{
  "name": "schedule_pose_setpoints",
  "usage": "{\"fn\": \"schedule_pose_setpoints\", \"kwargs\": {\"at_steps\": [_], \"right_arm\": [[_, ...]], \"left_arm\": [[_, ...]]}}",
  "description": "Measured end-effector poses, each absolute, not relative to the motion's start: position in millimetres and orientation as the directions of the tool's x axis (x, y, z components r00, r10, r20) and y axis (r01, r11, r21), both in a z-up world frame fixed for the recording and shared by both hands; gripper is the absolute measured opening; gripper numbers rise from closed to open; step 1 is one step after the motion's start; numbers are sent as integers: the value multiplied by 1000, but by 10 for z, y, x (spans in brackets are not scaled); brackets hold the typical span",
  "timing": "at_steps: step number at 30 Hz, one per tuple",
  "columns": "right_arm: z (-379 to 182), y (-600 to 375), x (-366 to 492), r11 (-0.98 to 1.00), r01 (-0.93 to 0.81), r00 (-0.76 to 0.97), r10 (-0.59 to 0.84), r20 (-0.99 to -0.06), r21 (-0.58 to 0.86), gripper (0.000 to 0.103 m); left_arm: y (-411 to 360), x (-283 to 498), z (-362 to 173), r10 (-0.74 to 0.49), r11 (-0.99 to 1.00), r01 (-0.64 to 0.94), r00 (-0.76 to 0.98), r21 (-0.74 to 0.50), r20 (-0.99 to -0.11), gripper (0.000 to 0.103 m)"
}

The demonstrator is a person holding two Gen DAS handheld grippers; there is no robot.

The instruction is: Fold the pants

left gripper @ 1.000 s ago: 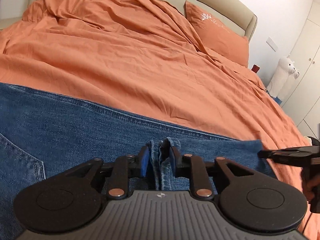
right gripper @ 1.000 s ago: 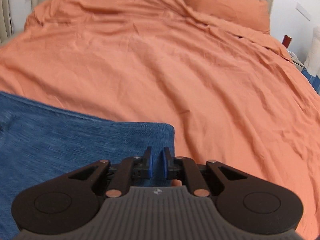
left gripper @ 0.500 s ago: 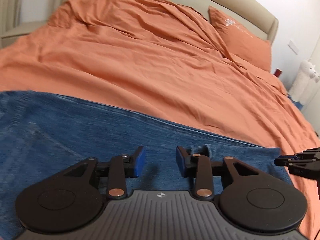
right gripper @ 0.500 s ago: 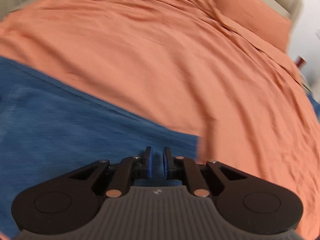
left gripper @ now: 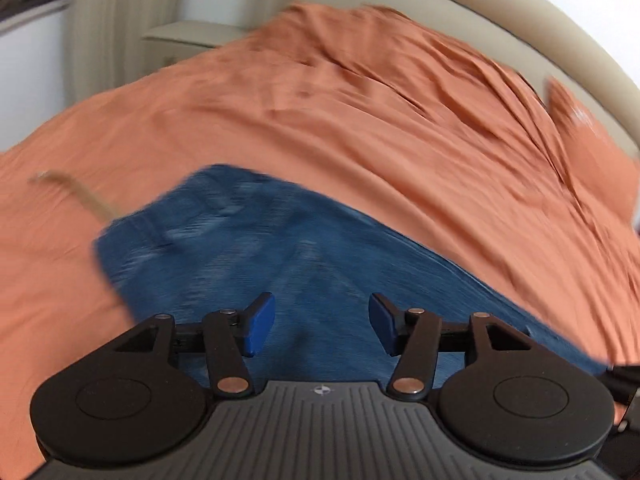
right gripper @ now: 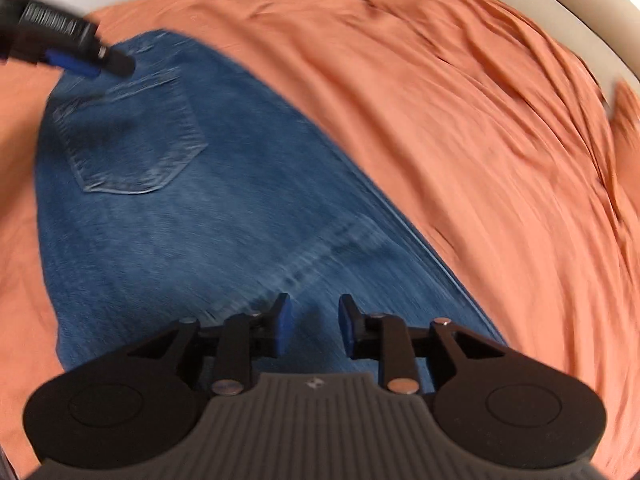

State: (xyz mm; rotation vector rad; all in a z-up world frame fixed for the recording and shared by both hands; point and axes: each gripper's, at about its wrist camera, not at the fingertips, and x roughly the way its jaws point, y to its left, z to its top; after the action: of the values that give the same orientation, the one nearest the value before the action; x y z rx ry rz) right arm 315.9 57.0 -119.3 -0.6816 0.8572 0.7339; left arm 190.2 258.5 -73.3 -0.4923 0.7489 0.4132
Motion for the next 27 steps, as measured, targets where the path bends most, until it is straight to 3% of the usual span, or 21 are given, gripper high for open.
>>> {"fn": "schedule_pose_setpoints", "kwargs": {"at_steps": [4, 7, 9, 17, 27], "right_arm": [[-1317, 920, 3160, 476, -832, 440, 256, -861, -283, 22], [-1496, 1145, 3197, 446, -853, 398, 222, -890, -270, 21], [-1639, 1261, 3212, 424, -863, 379, 185, -907, -274, 21], [-1749, 1464, 3430, 391, -895, 276, 104, -955, -216, 18], [-1696, 1276, 3550, 431, -887, 249, 149, -957, -164, 18]], "left_arm": [[2924, 1606, -800, 257, 726, -614, 660, -310, -706, 67], [3152, 1430, -843, 301, 633, -681, 656, -369, -693, 80], [3305, 1320, -890, 320, 555, -716, 654, -424, -685, 83], [3777, 1070, -1293, 245, 267, -750, 660, -605, -710, 87], [3968, 1093, -1696, 100, 118, -619, 785, -776, -611, 87]]}}
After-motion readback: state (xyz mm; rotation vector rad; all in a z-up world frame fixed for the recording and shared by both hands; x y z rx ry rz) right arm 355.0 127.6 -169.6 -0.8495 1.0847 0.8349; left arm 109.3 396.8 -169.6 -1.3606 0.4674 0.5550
